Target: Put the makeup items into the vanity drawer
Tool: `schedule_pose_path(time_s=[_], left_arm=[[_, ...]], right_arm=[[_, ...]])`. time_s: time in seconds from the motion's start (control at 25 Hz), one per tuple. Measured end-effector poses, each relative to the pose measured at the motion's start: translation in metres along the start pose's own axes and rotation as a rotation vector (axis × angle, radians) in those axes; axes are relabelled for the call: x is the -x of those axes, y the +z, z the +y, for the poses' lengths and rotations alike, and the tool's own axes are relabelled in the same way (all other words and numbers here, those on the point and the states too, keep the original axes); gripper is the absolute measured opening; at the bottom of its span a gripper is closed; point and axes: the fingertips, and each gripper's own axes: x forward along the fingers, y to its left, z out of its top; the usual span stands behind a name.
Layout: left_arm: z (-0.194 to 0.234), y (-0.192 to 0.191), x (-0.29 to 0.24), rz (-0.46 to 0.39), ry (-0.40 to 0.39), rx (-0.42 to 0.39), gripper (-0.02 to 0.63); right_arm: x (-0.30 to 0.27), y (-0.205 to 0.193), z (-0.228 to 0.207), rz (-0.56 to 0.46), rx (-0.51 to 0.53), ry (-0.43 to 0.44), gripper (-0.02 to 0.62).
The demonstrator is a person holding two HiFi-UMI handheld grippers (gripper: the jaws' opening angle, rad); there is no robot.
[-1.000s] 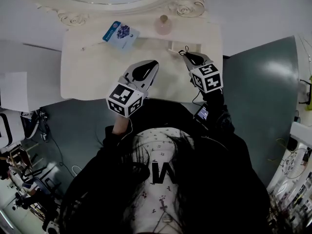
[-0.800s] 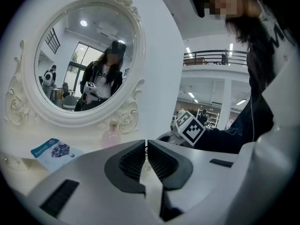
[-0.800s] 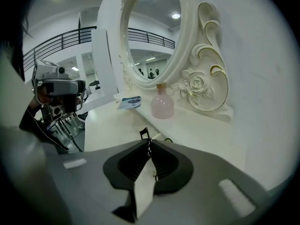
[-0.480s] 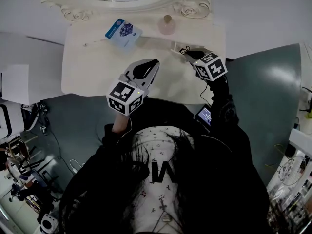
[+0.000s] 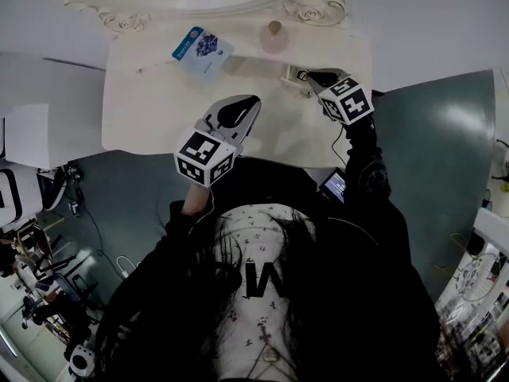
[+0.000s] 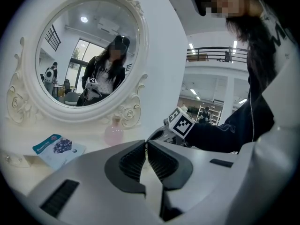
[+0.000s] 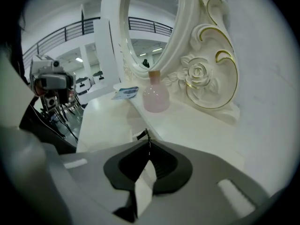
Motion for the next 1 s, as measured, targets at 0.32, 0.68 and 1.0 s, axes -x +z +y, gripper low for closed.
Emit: schedule_pose_path(time_s=[0.32, 0.68, 1.0], left_arm=[[0.005, -0.002, 0.001, 0.010, 0.004, 0.002, 0.000], [0.010, -0.002, 0.004, 0.016, 0.005, 0.003, 0.000], [0.014, -0.003, 0.008, 0.013, 0.003, 0.006, 0.000]], right_arm=[[-0.017, -0.016, -0.006, 0.090, 0.083, -0.065, 0.020], [-0.025, -0.017, -0.004, 0.084, 0.083, -0.104, 0.025], [-0.019, -0.013, -0.001, 0.050, 0.032, -0.111, 0.048]])
